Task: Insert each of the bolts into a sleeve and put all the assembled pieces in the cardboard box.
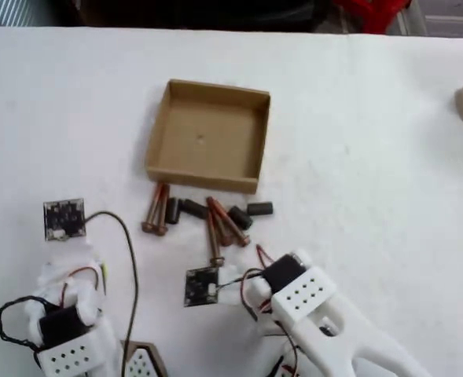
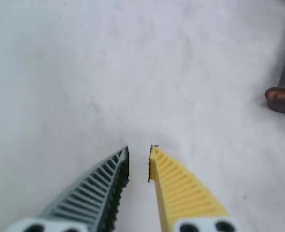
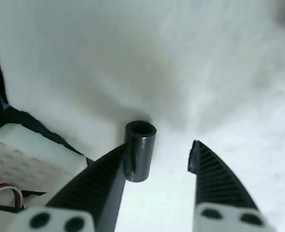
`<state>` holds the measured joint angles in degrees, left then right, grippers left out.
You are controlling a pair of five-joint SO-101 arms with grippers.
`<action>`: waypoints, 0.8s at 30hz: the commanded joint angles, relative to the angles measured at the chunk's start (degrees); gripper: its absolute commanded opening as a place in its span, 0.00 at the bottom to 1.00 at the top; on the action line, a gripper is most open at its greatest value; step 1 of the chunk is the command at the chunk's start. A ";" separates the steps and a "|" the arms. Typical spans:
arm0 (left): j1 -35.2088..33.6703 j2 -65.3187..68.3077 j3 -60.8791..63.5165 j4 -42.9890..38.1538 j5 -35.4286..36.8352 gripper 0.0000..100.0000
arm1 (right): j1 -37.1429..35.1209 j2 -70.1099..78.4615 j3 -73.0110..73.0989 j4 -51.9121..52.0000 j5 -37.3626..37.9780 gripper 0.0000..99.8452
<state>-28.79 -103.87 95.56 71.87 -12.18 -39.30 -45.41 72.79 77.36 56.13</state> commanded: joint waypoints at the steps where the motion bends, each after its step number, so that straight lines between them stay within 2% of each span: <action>1: -0.48 0.57 -1.67 -0.62 -0.53 0.10 | 2.24 0.13 -0.09 -0.57 0.97 0.17; 10: -0.48 0.57 -1.67 -0.62 -0.53 0.10 | 16.66 0.13 -10.11 1.27 1.05 0.17; 17: -0.48 0.57 -1.58 -0.62 -0.53 0.10 | 17.45 0.13 -17.14 18.77 1.05 0.17; 19: -0.48 0.57 -1.58 -0.62 -0.53 0.10 | 17.98 0.31 -18.81 20.26 2.46 0.17; 23: -0.48 0.57 -1.58 -0.62 -0.53 0.10 | 17.19 0.66 -18.99 21.41 5.80 0.00; 24: -0.48 0.57 -1.58 -0.62 -0.53 0.10 | 16.57 0.66 -18.81 21.41 6.42 0.03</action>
<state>-28.79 -103.87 95.56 71.87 -12.18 -21.63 -44.35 56.00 96.70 60.09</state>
